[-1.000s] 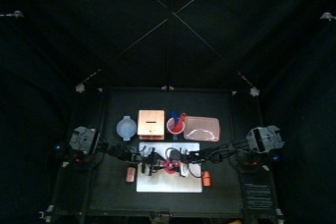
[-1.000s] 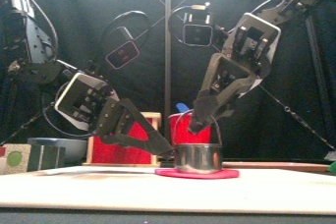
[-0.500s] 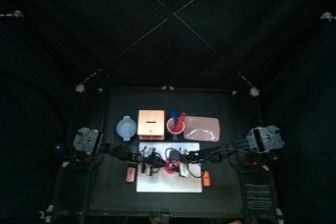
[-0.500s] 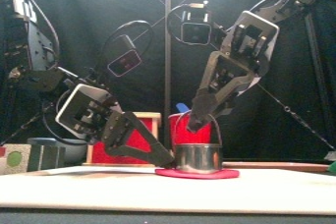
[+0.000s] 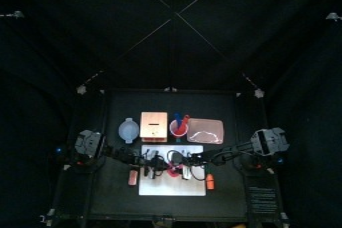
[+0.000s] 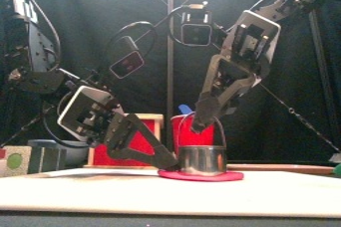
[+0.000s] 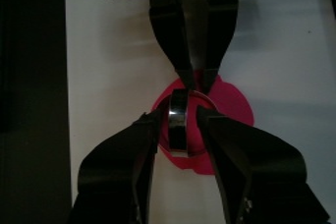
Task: Get the cutter from the drawer then cut the dough then place the extra dough in the bowl
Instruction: Cut the dough
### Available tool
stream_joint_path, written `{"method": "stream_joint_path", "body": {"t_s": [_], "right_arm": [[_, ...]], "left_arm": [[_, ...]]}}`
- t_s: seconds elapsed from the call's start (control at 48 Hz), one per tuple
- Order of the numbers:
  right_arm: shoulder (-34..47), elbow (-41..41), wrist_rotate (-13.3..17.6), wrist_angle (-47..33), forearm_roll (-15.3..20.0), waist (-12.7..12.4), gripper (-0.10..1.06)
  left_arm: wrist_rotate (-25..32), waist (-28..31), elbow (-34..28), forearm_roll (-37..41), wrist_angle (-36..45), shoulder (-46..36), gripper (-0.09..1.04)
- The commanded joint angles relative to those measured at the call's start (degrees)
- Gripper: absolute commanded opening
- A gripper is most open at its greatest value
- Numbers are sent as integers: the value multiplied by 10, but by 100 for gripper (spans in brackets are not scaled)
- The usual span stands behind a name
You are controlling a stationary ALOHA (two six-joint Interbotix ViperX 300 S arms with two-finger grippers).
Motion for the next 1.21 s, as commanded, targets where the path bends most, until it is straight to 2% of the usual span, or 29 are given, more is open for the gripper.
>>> {"method": "stream_joint_path", "body": {"t_s": [0.021,0.729,1.208], "right_arm": [[-13,-14,0,5,0,-6,70],[-5,-36,1,43,11,-7,66],[-4,-44,1,47,12,-7,41]], "left_arm": [[1,1,-6,-3,-3,-4,60],[1,1,-4,-10,2,-2,60],[1,2,-1,-12,2,-2,59]]}}
